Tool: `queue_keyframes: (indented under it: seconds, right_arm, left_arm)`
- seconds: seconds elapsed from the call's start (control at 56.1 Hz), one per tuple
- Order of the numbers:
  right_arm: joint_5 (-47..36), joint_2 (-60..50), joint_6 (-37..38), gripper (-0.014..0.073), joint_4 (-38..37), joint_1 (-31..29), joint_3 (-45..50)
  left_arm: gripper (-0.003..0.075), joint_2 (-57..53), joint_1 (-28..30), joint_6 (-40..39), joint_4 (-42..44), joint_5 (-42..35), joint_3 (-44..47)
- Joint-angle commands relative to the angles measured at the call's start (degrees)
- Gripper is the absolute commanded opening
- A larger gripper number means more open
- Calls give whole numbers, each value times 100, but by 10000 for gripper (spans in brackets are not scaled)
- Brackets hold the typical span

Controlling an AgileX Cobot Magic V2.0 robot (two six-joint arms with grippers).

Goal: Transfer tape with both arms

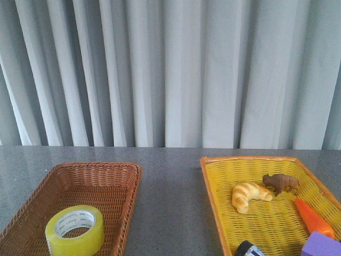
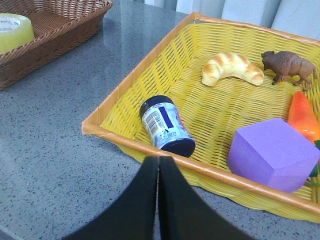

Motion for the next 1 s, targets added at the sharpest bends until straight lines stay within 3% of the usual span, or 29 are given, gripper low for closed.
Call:
queue_keyframes:
  seconds: [0.0, 0.214, 0.445, 0.623, 0.855, 0.98]
  right_arm:
    - [-400, 14, -8, -4, 60, -31, -143]
    - [-400, 14, -8, -4, 55, -31, -143]
    - [-400, 14, -8, -4, 55, -31, -143]
    - [-400, 14, -8, -4, 55, -31, -143]
    - [-400, 14, -8, -4, 55, -31, -143]
    - [-400, 14, -8, -4, 55, -31, -143]
  left_arm:
    - [18, -305, -1, -136, -80, -934, 89]
    - [-7, -628, -1, -275, -81, -1842, 438]
    - [-7, -633, -1, -274, -81, -1796, 432]
    - [-7, -628, -1, 77, 573, -1718, 432]
    - [-7, -628, -1, 87, 714, -1738, 438]
    - [-7, -717, -1, 87, 726, -2046, 894]
